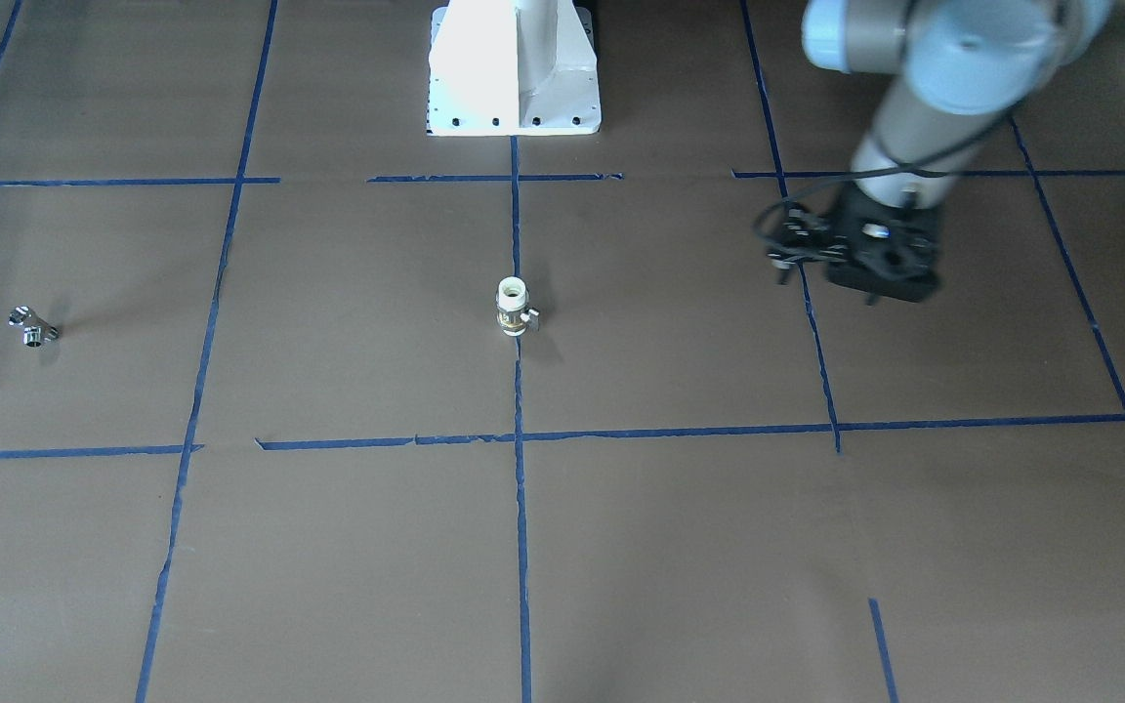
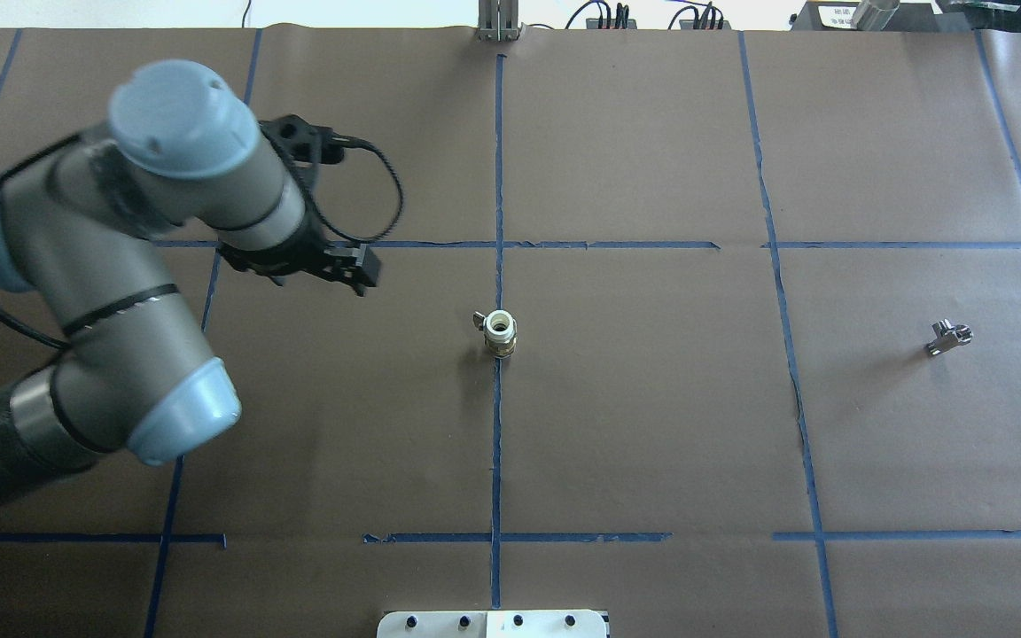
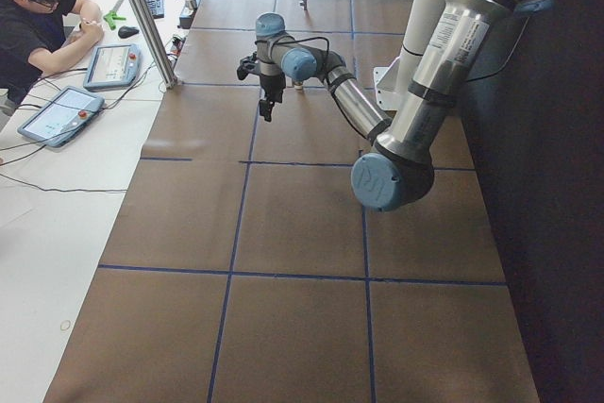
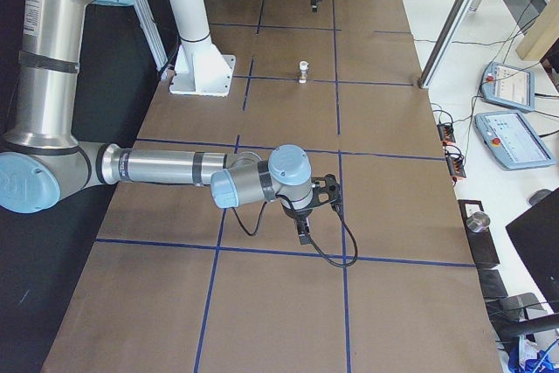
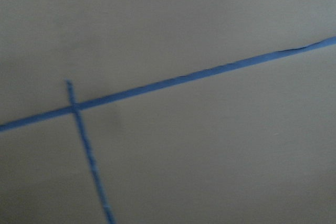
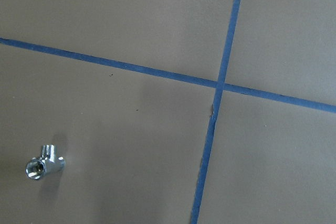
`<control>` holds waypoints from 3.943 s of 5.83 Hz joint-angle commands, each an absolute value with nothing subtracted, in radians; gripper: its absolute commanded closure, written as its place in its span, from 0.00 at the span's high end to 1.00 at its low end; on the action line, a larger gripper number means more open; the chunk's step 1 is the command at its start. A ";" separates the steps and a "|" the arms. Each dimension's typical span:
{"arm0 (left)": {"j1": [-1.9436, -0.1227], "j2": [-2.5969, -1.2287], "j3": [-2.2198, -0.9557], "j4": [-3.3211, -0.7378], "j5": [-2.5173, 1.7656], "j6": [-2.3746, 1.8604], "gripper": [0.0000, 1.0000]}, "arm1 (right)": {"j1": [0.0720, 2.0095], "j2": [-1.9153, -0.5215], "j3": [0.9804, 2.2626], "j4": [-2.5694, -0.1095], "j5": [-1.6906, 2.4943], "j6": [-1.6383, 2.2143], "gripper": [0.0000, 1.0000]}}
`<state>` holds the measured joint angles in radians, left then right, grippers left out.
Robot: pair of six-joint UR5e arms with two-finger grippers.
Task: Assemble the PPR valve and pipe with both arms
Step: 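Release the pipe upright and withdraw the left gripper, then lower the right gripper onto the chrome tee fitting and grasp it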
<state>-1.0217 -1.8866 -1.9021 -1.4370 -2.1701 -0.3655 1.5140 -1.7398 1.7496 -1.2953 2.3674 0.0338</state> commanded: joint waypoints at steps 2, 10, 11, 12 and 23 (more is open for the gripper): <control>-1.493 -1.597 -1.731 -1.459 -2.301 0.166 1.00 | 1.491 -1.692 1.761 -1.301 2.384 0.127 1.00; -1.701 -1.382 -1.759 -1.582 -2.393 0.238 1.00 | 0.979 -1.686 1.780 -1.109 2.103 0.762 0.99; -1.701 -1.382 -1.759 -1.583 -2.393 0.238 1.00 | 0.973 -1.696 1.775 -1.109 2.105 0.761 0.99; -1.701 -1.382 -1.761 -1.583 -2.393 0.238 1.00 | 0.971 -1.710 1.772 -1.109 2.105 0.761 0.99; -1.703 -1.384 -1.763 -1.583 -2.393 0.233 1.00 | 0.950 -1.680 1.730 -1.111 2.102 0.753 0.17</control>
